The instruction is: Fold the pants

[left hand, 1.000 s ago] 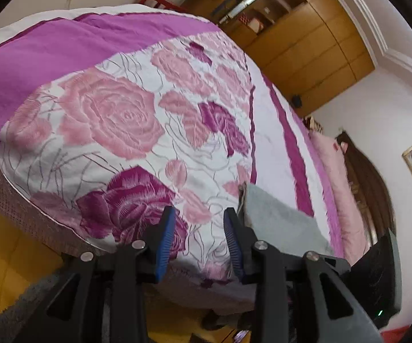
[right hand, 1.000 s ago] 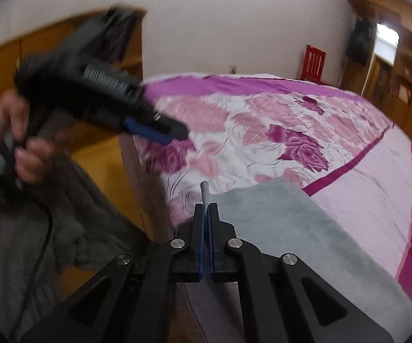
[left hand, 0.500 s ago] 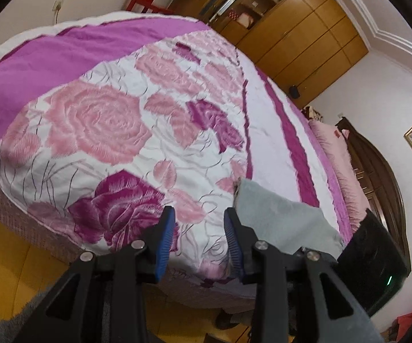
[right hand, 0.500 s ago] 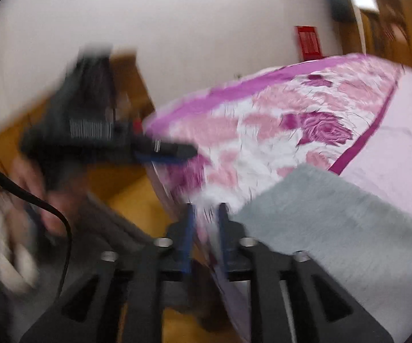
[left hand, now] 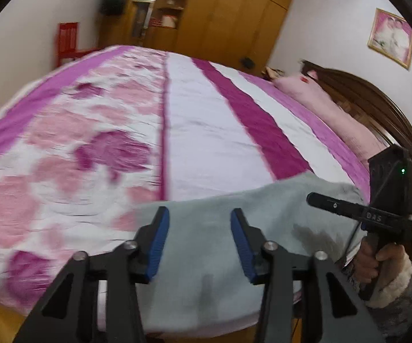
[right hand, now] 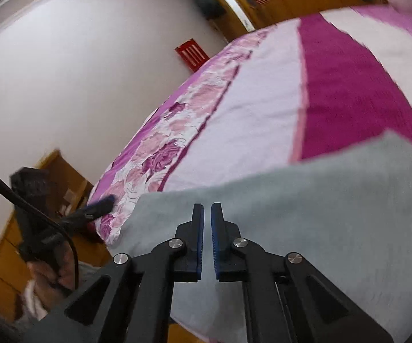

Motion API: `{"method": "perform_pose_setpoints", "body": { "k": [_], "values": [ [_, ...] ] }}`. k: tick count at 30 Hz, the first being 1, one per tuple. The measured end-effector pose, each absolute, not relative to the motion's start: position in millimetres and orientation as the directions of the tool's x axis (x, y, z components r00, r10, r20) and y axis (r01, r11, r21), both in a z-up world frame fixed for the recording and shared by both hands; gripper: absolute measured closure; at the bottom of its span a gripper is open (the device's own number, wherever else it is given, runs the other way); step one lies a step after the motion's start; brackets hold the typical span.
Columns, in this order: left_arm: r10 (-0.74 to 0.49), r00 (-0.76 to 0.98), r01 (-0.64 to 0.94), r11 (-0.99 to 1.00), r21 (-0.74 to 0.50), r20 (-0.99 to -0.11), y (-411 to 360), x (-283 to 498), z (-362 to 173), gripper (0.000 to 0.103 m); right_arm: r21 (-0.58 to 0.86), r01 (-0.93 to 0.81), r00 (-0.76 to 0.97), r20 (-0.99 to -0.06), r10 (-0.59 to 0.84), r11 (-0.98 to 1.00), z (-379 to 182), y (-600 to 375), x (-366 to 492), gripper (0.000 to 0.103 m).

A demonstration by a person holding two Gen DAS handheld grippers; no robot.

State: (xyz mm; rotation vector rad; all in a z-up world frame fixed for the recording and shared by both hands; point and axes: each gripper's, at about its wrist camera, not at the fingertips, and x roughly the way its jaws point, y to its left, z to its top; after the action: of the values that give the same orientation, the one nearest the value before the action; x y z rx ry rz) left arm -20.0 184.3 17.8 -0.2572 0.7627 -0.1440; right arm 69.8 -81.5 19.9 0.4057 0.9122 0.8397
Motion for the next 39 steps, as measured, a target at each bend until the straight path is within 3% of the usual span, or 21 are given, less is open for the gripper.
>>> {"method": "perform_pose_setpoints", "body": {
  "k": [1,5,8,12,14,16,21,26,35,39],
  "values": [
    [-0.238,0.691,0.042,0.956,-0.290,-0.683,175.6,-13.3,7.0,0.082,0.633,-0.452,0.329,-0.537,0.777,0.629,12.6,-81.7,67.6,0.095],
    [-0.159,0.617,-0.100,0.956,-0.277,-0.771,158.2,1.3,-47.3,0.090,0.547,-0.395,0.309,-0.678,0.667,0.738,-29.7,-76.0,62.2,0.103],
    [-0.088,0.633,-0.107,0.974,-0.199,-0.769,155.1,-2.9,-40.4,0.092,0.571,-0.397,0.328,-0.643,0.692,0.718,-26.8,-81.7,61.1,0.103],
    [-0.128,0.653,-0.091,0.965,-0.245,-0.746,158.9,-8.0,-41.7,0.091,0.623,-0.399,0.319,-0.593,0.739,0.673,-13.2,-97.7,62.1,0.097],
    [-0.162,0.654,-0.091,0.953,-0.289,-0.739,164.2,-9.7,-36.6,0.086,0.667,-0.362,0.342,-0.555,0.759,0.651,-3.7,-128.2,64.9,0.091],
    [-0.184,0.663,-0.086,0.944,-0.318,-0.726,169.6,-12.0,-29.4,0.064,0.699,-0.327,0.369,-0.525,0.767,0.636,3.1,-161.5,68.4,0.082],
    [-0.115,0.643,-0.118,0.962,-0.246,-0.757,192.1,-11.6,-10.5,0.037,0.644,-0.267,0.483,-0.554,0.678,0.717,23.9,-258.3,73.4,0.076],
    [-0.055,0.556,-0.192,0.962,-0.192,-0.829,221.2,4.6,-23.4,0.034,0.632,-0.155,0.590,-0.557,0.585,0.759,29.5,-339.9,66.9,0.075],
    [-0.391,0.538,-0.070,0.862,-0.501,-0.747,246.8,51.1,-40.9,0.032,0.743,-0.032,0.649,-0.493,0.580,0.668,-4.8,-394.4,46.7,0.074],
    [-0.468,0.503,-0.011,0.837,-0.546,-0.727,235.4,53.2,-38.8,0.046,0.725,-0.059,0.628,-0.508,0.590,0.686,-4.3,-383.6,49.6,0.074]
  ]
}}
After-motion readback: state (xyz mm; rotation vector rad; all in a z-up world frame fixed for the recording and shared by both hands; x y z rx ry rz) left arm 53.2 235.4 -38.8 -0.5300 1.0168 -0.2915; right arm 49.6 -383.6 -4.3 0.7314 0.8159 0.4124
